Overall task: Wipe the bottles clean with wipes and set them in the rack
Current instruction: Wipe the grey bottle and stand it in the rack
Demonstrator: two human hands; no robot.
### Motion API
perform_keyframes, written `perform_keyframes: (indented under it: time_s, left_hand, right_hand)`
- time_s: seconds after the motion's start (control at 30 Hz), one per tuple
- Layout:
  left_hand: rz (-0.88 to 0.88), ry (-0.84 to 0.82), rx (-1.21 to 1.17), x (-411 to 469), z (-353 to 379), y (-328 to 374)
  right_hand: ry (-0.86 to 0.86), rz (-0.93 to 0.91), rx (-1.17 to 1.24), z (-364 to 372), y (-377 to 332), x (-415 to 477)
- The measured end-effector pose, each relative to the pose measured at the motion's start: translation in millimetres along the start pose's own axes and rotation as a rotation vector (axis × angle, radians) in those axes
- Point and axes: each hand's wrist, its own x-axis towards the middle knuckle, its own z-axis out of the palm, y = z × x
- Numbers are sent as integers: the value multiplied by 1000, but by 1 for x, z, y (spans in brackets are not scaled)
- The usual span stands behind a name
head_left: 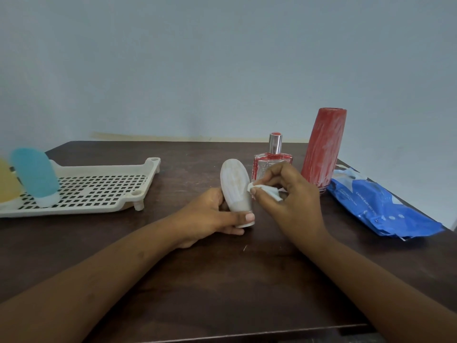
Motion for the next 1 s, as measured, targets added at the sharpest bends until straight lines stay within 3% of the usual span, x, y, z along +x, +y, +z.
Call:
perform_keyframes:
  time_s: [0.13,0.33,0.5,0.63,0.83,1.0]
  left_hand:
    - [-11,-16,10,0,-2,1]
    - [-23,-6,-26,0,-2,2]
    - [-26,-1,-6,0,-2,2]
    - [-56,-14,-28,-1,-2,5]
    - [-54,0,-51,1,-3,4]
    - [-64,4,-71,1,-3,4]
  right_hand:
    - [-96,-59,3,2,-6,-6]
    - [-49,-2,11,2,-3,-2]
    - [-130,-47,6,-1,-8,-7]
    - [-60,5,-5,-1,-5,-2]
    - [-158,-87,-29,0,-6,-7]
    - [-123,-100,-104,1,3,-1]
